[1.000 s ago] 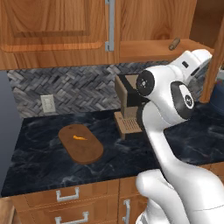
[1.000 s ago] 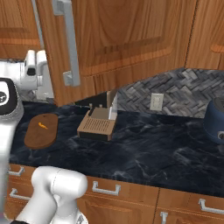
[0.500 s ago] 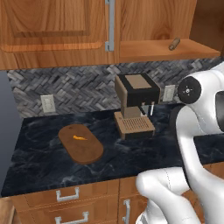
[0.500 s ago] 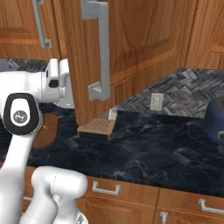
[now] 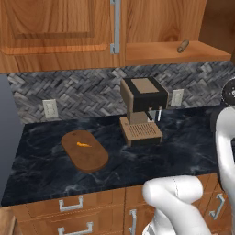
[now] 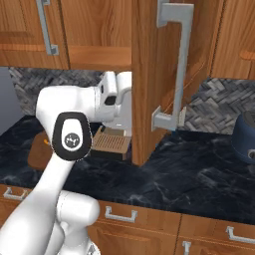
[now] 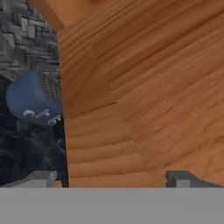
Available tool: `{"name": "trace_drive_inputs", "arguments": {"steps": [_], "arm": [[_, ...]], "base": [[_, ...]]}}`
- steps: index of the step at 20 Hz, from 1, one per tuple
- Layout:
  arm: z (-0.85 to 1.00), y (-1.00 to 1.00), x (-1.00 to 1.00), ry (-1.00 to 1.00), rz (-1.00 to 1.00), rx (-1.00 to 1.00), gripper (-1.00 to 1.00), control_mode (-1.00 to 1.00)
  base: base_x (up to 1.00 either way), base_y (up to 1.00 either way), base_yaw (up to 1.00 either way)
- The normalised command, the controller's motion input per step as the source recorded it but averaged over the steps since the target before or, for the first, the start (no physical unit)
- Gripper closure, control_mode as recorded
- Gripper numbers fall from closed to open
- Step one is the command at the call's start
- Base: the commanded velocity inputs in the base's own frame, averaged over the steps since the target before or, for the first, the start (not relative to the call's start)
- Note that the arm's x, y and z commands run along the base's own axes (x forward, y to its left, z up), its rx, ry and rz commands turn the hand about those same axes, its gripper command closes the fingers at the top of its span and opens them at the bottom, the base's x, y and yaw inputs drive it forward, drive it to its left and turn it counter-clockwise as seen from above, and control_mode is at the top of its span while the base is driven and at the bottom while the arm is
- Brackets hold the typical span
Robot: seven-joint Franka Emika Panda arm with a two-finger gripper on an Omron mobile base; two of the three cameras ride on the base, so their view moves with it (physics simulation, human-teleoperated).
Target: Open the cabinet, retrieve the rolling pin, and place it next to the meat on the cutting board to prepare for tenderizing.
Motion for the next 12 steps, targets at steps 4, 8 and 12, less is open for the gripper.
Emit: {"name": "trace_drive_inputs", "arguments": {"steps": [4,8,12], "arm": [[0.00,-0.74,0.08,0.07,-0.06,0.00,-1.00,-1.00],[-0.01,-0.34,0.07,0.07,-0.05,0.00,-1.00,-1.00],[0.00,0.24,-0.40,-0.01,0.14,0.00,-1.00,-1.00]], "base": [[0.00,0.00,0.00],[0.00,0.00,0.00],[0.00,0.00,0.00]]}}
